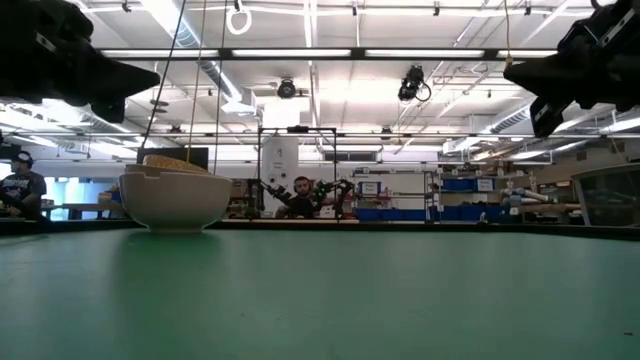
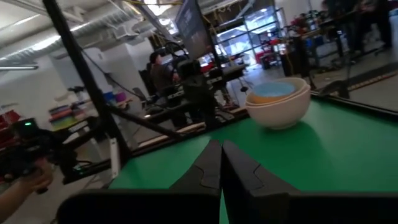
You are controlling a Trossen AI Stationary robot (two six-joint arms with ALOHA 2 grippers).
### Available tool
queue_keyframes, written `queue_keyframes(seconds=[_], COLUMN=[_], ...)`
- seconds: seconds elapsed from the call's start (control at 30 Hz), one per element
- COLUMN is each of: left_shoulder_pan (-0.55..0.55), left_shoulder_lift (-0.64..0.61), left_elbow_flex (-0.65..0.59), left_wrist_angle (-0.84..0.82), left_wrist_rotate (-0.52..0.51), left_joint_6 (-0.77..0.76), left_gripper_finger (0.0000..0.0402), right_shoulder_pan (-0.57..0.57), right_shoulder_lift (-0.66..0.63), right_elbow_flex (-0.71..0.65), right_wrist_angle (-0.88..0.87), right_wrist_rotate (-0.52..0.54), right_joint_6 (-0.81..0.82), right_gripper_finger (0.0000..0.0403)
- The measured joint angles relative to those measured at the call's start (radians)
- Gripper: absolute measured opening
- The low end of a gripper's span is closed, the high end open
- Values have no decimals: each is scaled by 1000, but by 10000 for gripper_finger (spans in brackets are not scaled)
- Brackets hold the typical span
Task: Nest bowls inside each other
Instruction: Return to Home Position
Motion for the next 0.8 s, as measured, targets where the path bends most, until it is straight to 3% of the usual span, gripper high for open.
queue_keyframes(seconds=[0.27, 0.67, 0.8], left_shoulder_pan=[203, 240, 240], left_shoulder_lift=[14, 40, 40], left_elbow_flex=[0, -1, -1], left_wrist_angle=[8, -46, -46], left_wrist_rotate=[230, 249, 248], left_joint_6=[-46, -73, -73], left_gripper_finger=[0, 8, 17], right_shoulder_pan=[3, 3, 3], right_shoulder_lift=[29, 29, 29], right_elbow_flex=[0, 0, 0], right_wrist_angle=[14, 8, 52], right_wrist_rotate=[57, 5, 34], right_joint_6=[-48, -42, 52], right_gripper_finger=[10, 17, 16])
